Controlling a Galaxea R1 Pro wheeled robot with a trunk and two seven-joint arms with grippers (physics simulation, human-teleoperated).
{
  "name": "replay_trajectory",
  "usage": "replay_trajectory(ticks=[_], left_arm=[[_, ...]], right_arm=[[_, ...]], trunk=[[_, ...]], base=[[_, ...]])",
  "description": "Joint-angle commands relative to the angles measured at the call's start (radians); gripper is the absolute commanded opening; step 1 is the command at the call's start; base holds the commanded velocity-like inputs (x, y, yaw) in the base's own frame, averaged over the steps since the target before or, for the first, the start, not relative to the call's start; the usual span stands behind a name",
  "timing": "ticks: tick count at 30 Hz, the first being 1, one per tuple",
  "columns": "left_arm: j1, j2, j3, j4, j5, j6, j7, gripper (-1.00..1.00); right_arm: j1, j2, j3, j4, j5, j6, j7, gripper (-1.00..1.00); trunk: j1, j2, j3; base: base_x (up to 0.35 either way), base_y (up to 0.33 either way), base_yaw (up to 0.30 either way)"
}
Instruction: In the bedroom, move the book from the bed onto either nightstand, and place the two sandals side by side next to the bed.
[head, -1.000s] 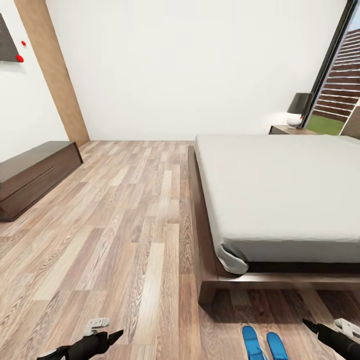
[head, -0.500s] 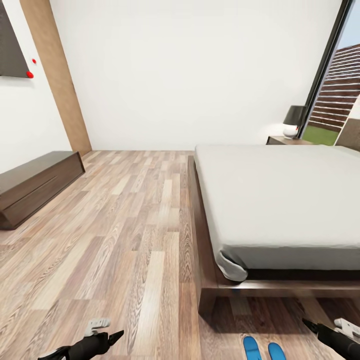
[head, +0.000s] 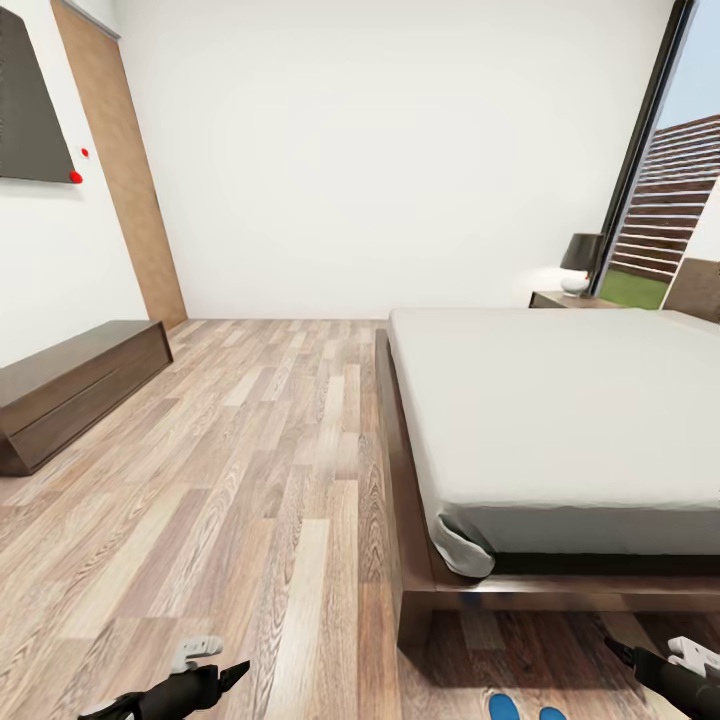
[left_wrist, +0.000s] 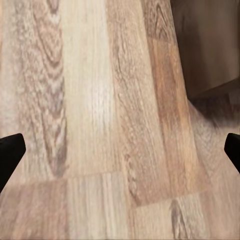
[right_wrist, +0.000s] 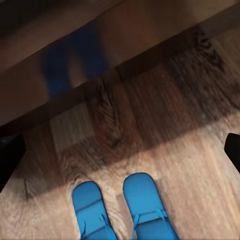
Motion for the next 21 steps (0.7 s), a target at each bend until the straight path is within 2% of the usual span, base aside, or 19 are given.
replay_trajectory(ticks=[1, 21], left_arm=[[-0.001, 0.0, -0.002, 0.002, 0.004, -0.003, -0.003, 1.0], [-0.001, 0.001, -0.002, 0.002, 0.003, -0.003, -0.003, 1.0]], right_arm=[[-0.002, 0.0, -0.002, 0.005, 0.0, -0.006, 0.005, 1.0], [-0.002, 0.0, -0.002, 0.005, 0.0, -0.006, 0.005, 1.0]], trunk=[[-0.004, 0.007, 0.002], [-0.081, 0.147, 0.065]], base=[[0.0, 0.0, 0.0], [0.0, 0.0, 0.0]])
